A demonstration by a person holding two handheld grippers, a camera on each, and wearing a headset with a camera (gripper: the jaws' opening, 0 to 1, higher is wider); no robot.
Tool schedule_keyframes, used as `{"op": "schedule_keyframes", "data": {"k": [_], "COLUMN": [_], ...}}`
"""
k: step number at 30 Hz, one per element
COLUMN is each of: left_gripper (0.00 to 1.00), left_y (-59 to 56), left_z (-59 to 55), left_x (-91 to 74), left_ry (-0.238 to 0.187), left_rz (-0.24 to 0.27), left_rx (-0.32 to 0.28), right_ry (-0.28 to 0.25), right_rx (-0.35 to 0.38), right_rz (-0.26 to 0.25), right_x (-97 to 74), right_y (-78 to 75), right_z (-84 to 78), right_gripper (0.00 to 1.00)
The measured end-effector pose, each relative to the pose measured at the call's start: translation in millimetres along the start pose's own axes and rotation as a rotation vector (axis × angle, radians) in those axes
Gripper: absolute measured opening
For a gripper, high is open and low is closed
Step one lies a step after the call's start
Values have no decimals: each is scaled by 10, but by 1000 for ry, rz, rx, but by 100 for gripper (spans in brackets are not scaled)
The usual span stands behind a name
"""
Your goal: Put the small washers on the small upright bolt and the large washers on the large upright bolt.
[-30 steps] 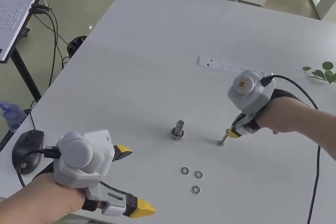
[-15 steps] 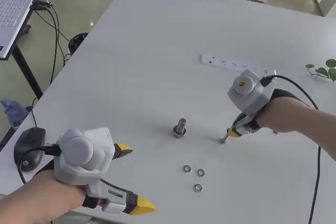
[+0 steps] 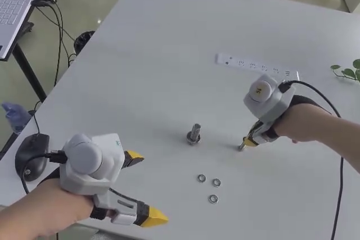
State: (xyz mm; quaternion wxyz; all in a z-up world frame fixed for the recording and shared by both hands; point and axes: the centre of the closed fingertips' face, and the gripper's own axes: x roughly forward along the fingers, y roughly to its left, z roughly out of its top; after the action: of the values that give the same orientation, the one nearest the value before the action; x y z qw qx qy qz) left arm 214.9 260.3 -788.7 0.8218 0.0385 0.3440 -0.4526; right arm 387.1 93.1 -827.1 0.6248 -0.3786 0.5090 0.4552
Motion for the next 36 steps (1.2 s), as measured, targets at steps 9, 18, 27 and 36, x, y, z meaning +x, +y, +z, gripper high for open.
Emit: {"op": "schedule_keyframes", "data": {"k": [9, 18, 27, 36], "left_gripper": [85, 84, 84, 84], "left_y": [-1, 14, 46, 61], "left_z": [6, -26, -51, -47], "left_x": [15, 21, 12, 13], "left_ry": [2, 10, 16, 14], "left_rz": [-5, -7, -5, -5], "left_rx": [-3, -9, -13, -16], "right_ry": [5, 8, 14, 16], "right_rx": [-11, -23, -29, -41], "right_rz": [-1, 0, 4, -1], "right_x": [72, 168, 246, 290], "right_y": [-9, -5, 8, 31], "right_z": [-26, -37, -60, -63], "right_gripper": [11, 11, 11, 11]}}
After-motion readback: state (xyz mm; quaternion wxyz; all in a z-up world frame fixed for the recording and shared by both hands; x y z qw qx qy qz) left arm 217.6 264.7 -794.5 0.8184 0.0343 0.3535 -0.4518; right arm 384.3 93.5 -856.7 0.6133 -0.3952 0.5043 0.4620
